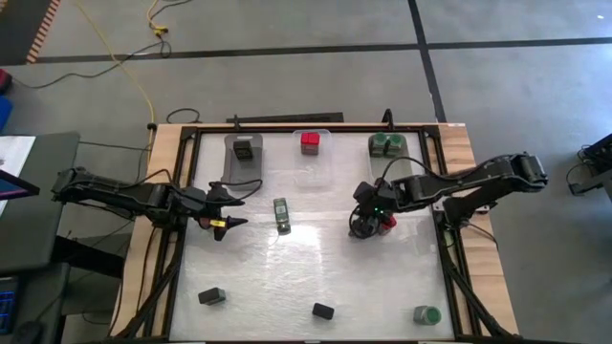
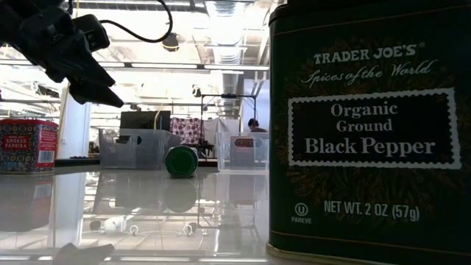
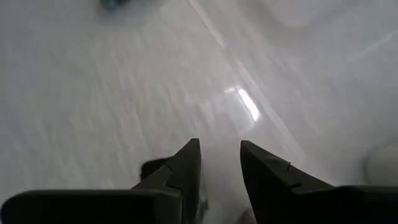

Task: Sort spices by type
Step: Put the black seasoning can into the black bin

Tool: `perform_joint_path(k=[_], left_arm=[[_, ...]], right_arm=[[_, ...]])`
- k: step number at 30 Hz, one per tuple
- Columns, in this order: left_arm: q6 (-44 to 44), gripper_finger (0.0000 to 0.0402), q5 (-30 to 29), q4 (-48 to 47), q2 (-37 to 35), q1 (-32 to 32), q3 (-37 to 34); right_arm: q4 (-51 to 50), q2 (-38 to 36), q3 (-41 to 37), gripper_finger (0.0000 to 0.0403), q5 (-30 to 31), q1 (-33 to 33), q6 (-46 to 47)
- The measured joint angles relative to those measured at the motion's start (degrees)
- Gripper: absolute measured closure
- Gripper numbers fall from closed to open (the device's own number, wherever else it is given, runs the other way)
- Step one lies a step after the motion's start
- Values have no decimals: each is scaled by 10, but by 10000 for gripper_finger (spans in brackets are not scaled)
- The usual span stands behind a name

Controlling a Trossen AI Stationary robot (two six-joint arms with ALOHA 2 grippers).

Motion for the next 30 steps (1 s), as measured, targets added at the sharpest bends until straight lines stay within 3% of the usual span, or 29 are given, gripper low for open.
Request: perform_joint_path(k=[12, 24, 30], left_arm=[[-3, 107, -17, 1, 0, 0, 0], [-4, 107, -47, 1, 0, 0, 0], [-4, 107, -61, 1, 0, 0, 0]], right_arm=[[-110, -9, 19, 253, 18, -6, 15], [-110, -13, 19, 109, 19, 15, 5], [-112, -13, 19, 85, 20, 21, 0]])
